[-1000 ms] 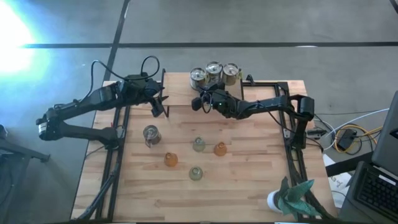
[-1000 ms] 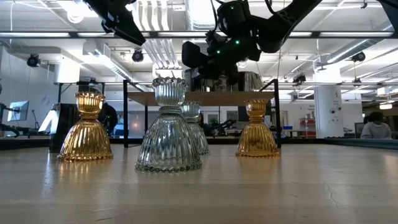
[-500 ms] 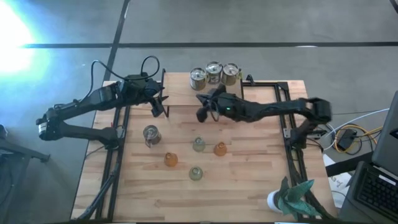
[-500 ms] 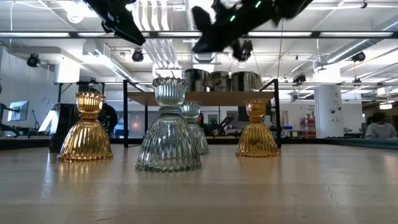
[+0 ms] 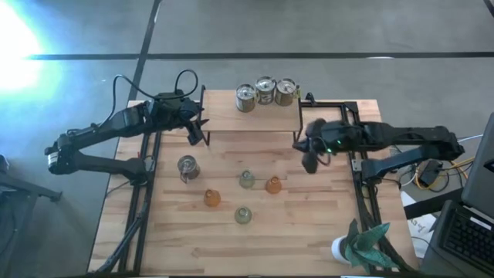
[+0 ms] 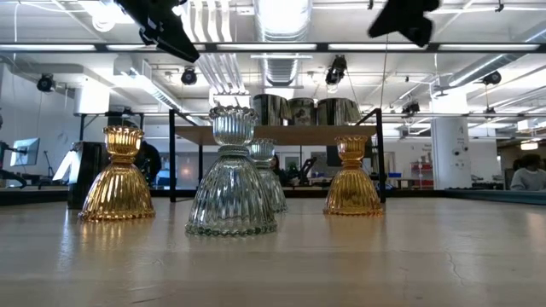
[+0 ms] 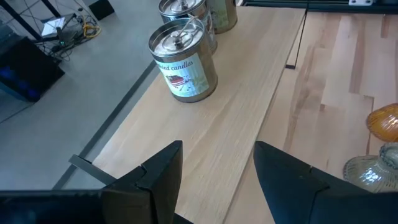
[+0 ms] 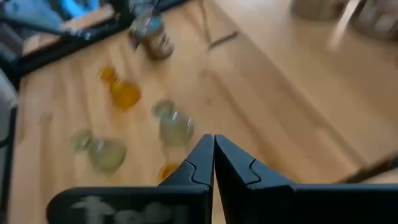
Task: Pick & Place candle stick holders
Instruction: Put the silver scented candle on the shelf
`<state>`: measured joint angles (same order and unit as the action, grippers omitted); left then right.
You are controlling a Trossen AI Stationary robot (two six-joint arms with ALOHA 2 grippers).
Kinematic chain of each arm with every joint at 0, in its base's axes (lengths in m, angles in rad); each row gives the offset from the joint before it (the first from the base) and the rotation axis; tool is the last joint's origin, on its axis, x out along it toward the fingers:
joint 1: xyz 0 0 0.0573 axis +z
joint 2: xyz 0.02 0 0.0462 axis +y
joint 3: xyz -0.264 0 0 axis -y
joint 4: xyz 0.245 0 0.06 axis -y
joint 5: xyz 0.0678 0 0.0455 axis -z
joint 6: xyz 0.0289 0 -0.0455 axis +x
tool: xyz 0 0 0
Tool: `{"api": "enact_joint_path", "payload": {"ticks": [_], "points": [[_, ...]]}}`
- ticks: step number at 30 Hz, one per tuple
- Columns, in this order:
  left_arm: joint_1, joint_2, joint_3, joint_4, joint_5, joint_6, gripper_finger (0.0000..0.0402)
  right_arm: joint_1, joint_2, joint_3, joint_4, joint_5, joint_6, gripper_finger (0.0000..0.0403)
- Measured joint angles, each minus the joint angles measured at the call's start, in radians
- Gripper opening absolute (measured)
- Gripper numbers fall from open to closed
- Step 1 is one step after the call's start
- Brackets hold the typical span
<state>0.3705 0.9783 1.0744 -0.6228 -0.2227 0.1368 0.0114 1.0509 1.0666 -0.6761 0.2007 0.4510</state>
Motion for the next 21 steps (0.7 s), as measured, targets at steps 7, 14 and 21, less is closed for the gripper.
{"api": "enact_joint_path", "payload": {"ticks": [7,14,21], "points": [[0.0,0.002,0.0,0.046,0.0,-0.015,0.0202,0.076,-0.109,-0.062,-0.018,0.008,0.021,0.0008],[0.0,0.005,0.0,0.045,-0.001,0.024,0.0202,0.117,-0.16,-0.068,-0.029,0.008,0.021,0.0008],[0.0,0.005,0.0,0.045,0.0,0.046,0.0202,0.122,-0.219,-0.068,-0.063,0.01,0.007,0.0009]]}}
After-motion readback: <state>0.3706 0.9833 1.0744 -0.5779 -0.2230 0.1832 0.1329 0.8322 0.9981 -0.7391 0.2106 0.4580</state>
